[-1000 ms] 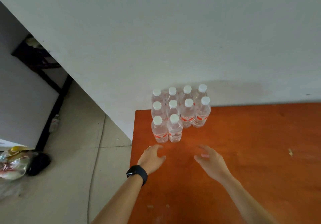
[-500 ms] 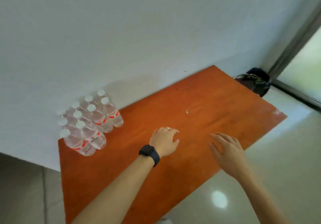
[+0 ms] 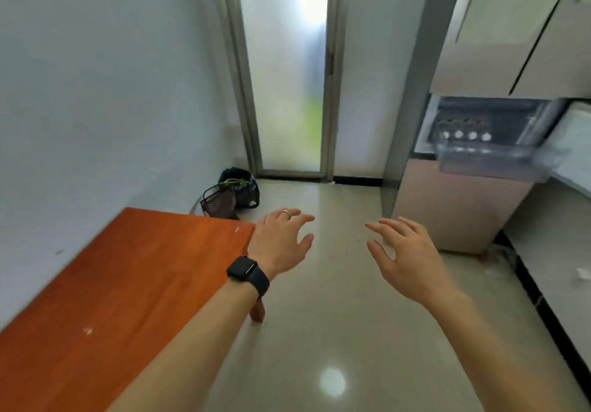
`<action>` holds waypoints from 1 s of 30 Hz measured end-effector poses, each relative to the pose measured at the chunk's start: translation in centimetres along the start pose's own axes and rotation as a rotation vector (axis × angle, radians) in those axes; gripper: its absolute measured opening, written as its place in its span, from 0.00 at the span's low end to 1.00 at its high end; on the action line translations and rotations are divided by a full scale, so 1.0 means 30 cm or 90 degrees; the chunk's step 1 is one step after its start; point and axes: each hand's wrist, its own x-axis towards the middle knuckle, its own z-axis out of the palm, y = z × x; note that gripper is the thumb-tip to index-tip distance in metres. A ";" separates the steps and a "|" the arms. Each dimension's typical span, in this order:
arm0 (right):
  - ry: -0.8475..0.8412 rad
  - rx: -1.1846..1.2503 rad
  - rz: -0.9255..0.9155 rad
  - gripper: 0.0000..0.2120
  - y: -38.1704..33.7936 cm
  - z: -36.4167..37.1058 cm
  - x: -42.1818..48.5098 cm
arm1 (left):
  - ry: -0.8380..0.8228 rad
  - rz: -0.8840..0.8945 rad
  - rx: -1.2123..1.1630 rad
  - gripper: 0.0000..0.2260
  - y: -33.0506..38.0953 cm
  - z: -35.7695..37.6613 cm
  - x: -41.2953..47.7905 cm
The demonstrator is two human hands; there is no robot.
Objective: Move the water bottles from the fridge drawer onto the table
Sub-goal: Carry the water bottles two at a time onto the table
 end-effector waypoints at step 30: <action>0.083 -0.010 0.329 0.20 1.632 -0.397 1.011 | -0.121 0.283 -0.157 0.20 1.137 0.578 1.955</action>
